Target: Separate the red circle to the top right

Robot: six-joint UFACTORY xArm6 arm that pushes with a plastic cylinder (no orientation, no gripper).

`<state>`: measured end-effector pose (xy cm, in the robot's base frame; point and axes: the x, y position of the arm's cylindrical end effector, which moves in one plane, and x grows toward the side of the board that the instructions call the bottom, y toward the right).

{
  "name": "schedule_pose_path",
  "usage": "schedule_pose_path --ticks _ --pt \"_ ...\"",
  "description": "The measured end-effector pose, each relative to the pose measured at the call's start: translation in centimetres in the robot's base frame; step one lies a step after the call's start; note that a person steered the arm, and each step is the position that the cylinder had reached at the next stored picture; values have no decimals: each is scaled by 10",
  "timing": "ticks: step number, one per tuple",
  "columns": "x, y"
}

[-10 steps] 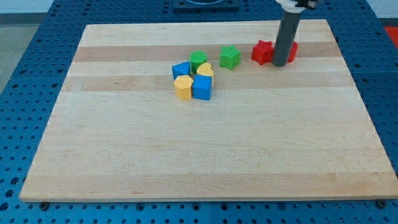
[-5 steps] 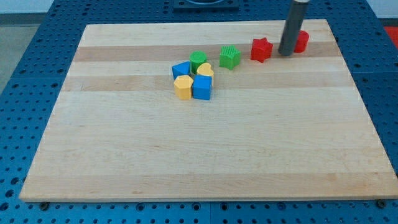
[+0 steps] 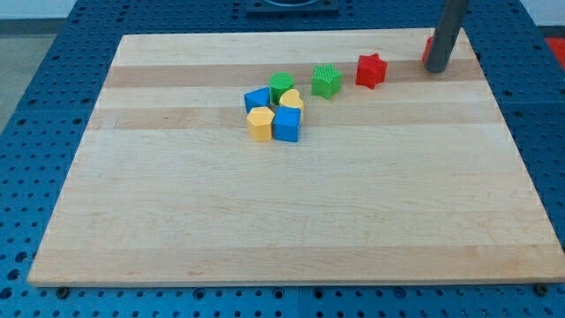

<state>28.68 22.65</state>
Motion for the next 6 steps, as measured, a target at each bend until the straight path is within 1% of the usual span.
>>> schedule_pose_path --ticks 1,2,3,5,6 --pt "-9 3" --pt "-5 28" --pt "-7 34" --pt "-21 -9" --pt "-27 -9"
